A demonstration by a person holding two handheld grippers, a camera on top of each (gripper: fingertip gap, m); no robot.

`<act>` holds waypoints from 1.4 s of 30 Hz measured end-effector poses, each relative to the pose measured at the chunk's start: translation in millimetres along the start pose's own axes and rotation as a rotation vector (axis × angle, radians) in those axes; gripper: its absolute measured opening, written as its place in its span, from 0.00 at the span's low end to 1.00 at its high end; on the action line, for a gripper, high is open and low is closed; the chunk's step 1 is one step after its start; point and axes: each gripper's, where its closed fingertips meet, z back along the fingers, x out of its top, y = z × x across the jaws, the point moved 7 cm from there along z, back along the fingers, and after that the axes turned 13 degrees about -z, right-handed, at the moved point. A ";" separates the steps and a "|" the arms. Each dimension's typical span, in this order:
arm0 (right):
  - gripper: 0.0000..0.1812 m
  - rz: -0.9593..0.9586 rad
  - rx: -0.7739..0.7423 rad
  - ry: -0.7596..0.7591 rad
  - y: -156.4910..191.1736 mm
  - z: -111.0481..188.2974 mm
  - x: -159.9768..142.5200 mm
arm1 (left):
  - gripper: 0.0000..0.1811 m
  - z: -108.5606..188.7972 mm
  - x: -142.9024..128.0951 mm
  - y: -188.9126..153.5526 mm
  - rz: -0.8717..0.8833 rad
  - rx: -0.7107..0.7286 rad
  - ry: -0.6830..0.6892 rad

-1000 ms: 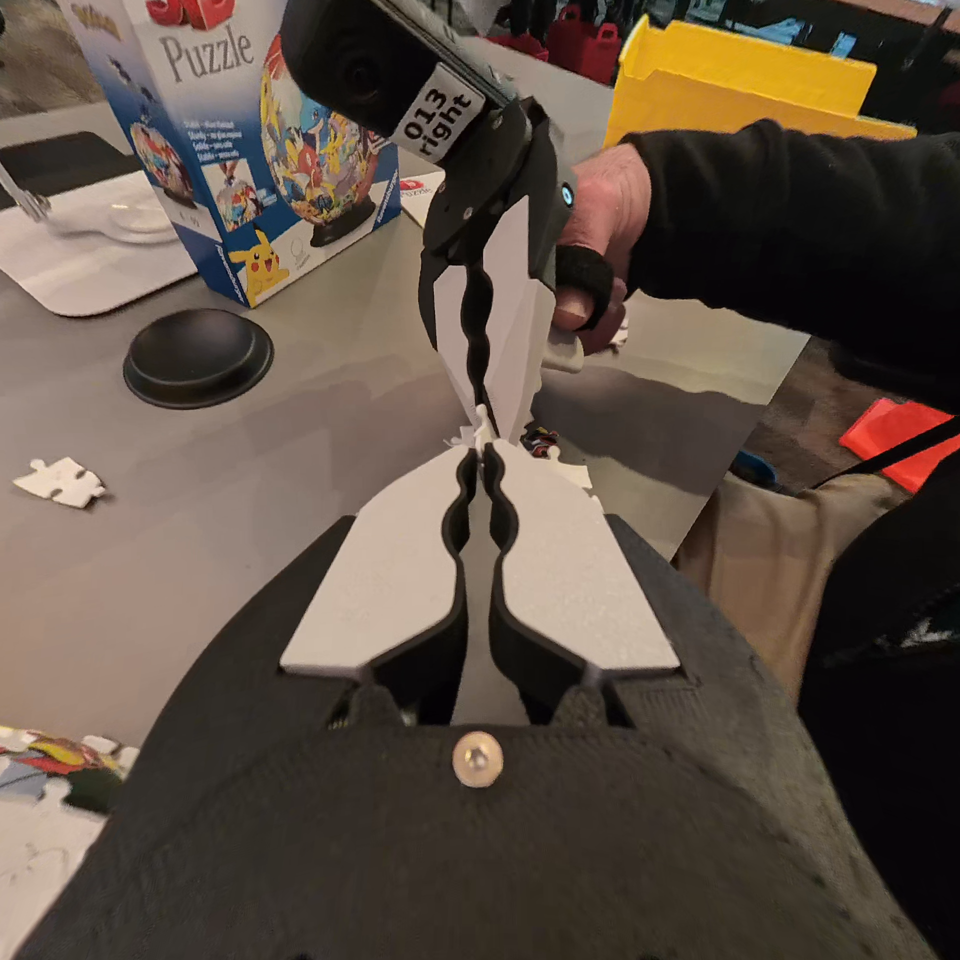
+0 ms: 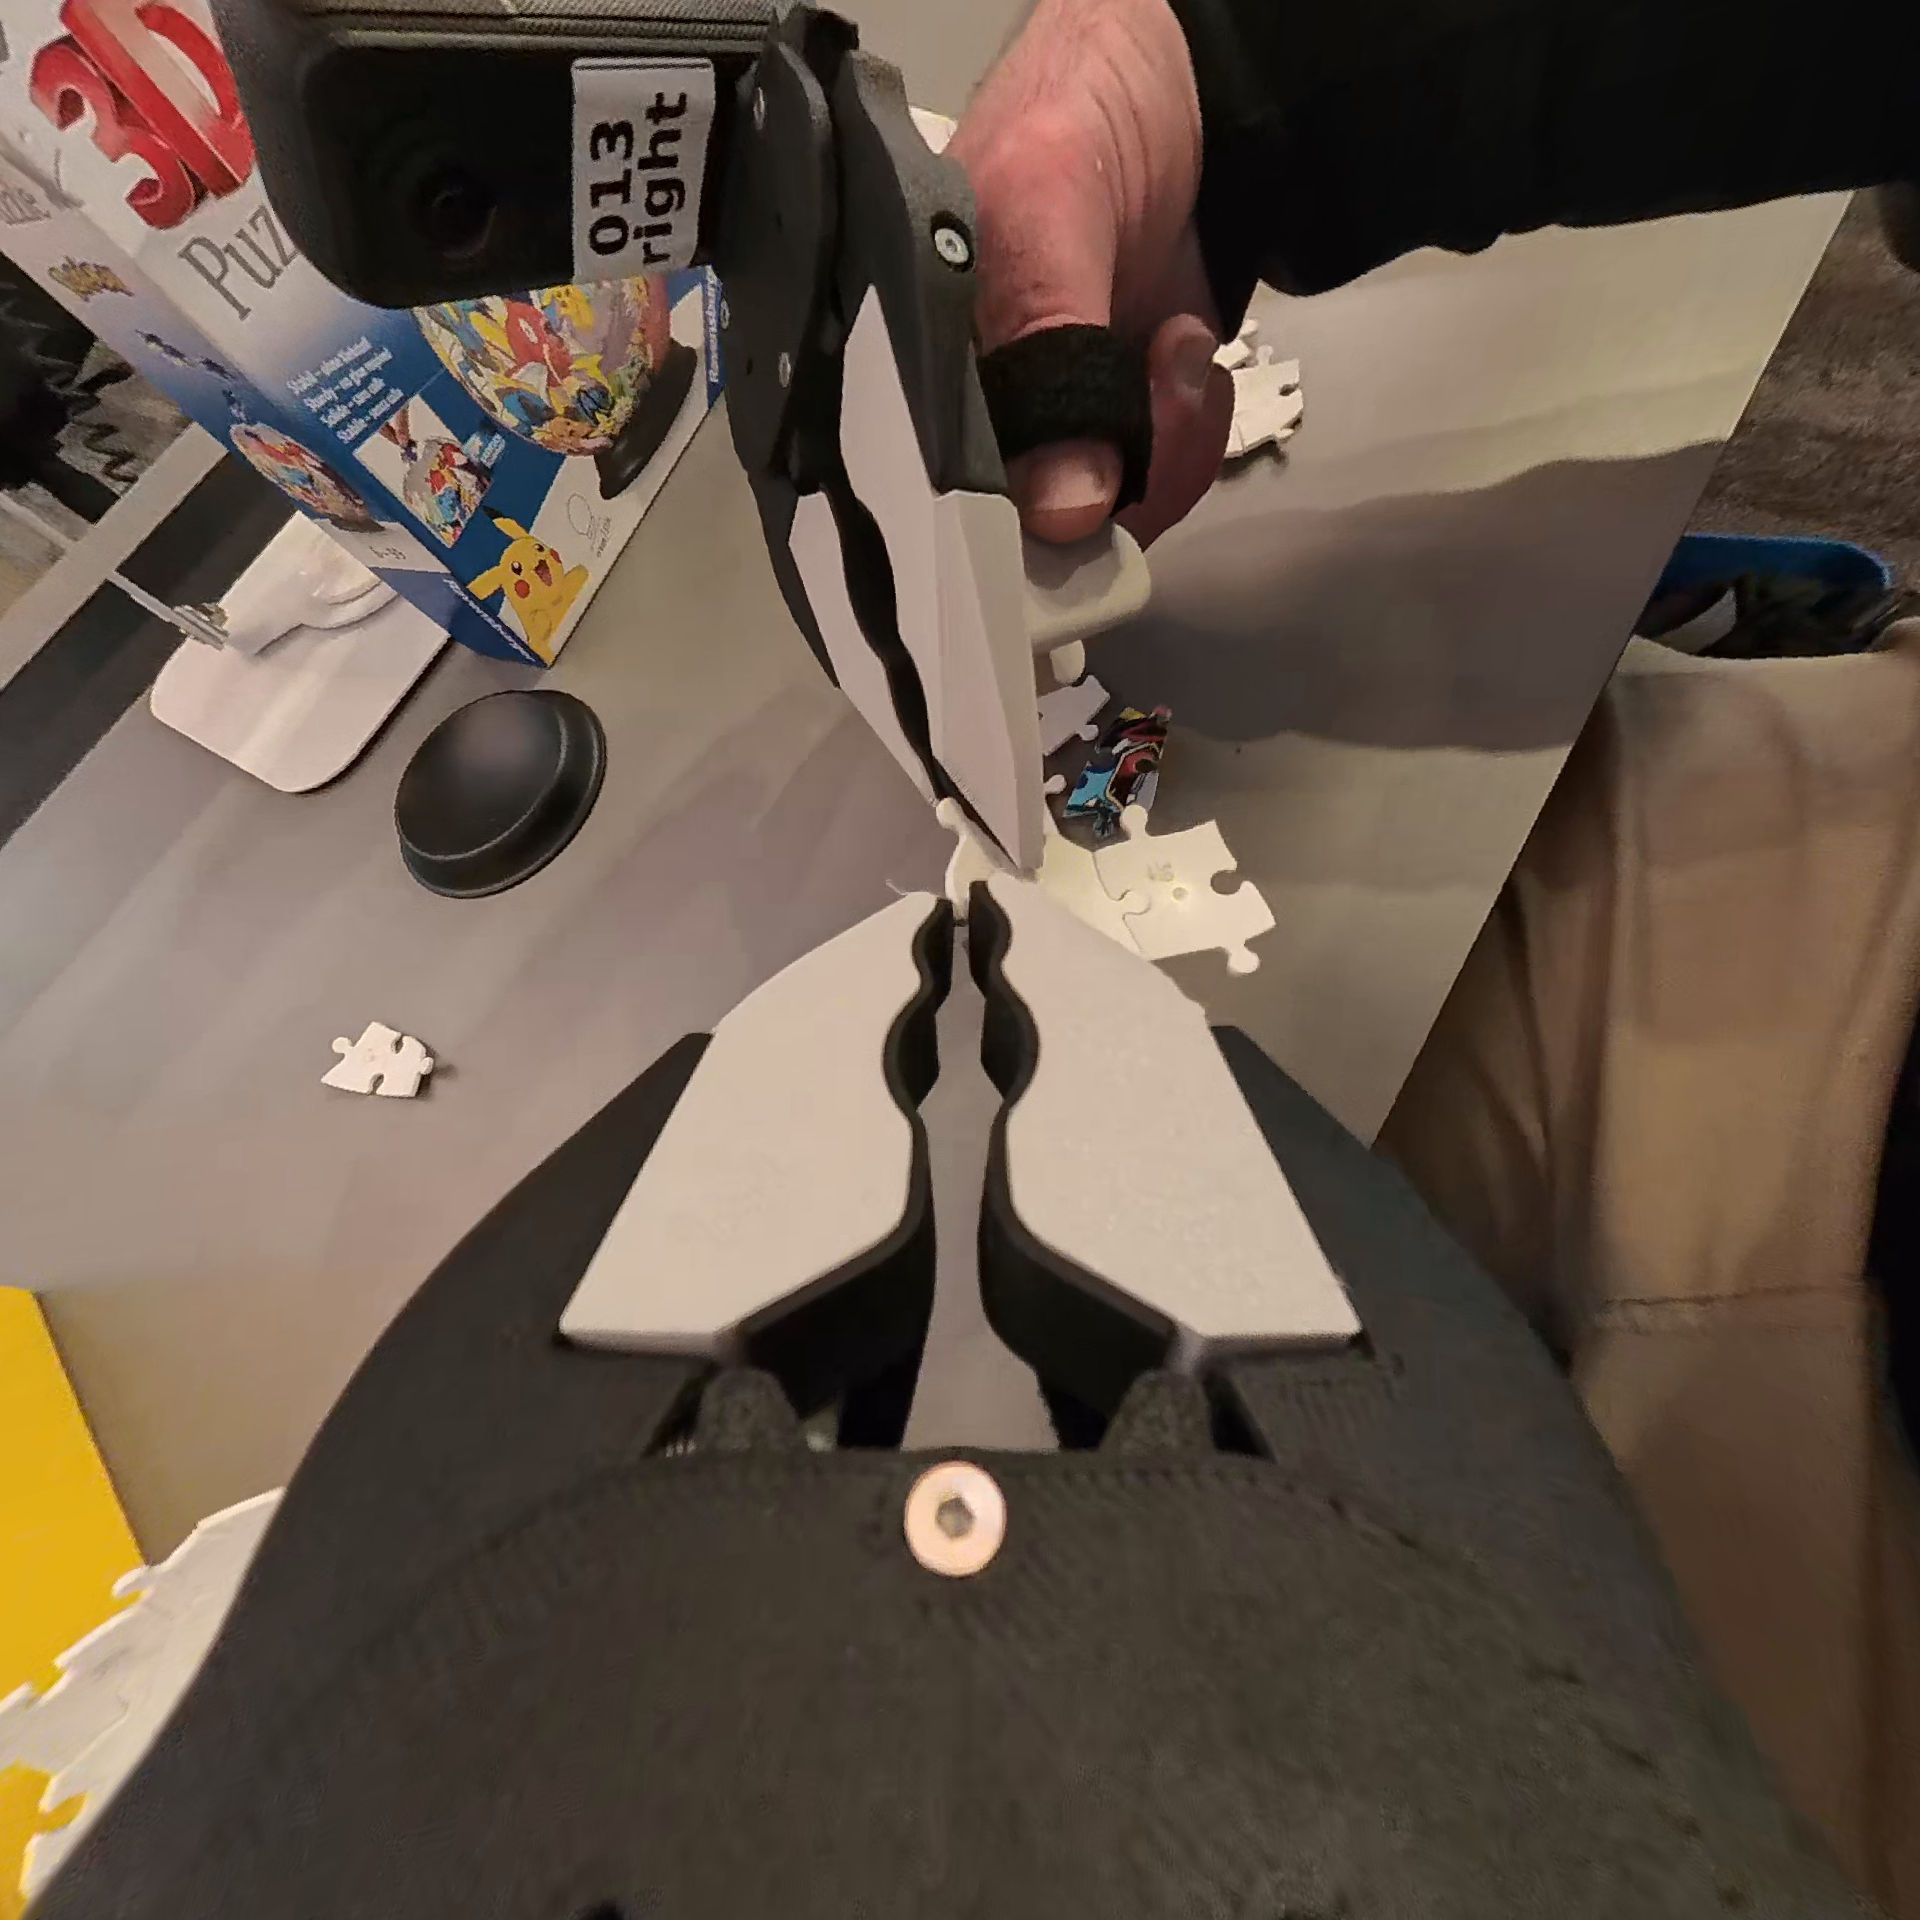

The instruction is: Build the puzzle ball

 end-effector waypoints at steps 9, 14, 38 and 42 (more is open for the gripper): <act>0.00 -0.018 0.029 0.004 -2.7 -3.0 -0.7 | 0.01 0.3 -1.9 -3.6 -0.094 0.032 0.004; 0.00 -0.038 0.046 -0.011 -5.7 -3.3 -0.5 | 0.02 -0.6 -2.7 -3.1 -0.104 0.050 0.011; 0.00 -0.004 0.000 -0.100 0.5 17.3 3.4 | 0.15 49.5 27.1 12.4 0.052 0.247 -0.023; 0.00 -0.002 -0.012 -0.130 1.2 25.2 2.7 | 0.16 103.0 2.5 28.8 0.144 0.399 0.015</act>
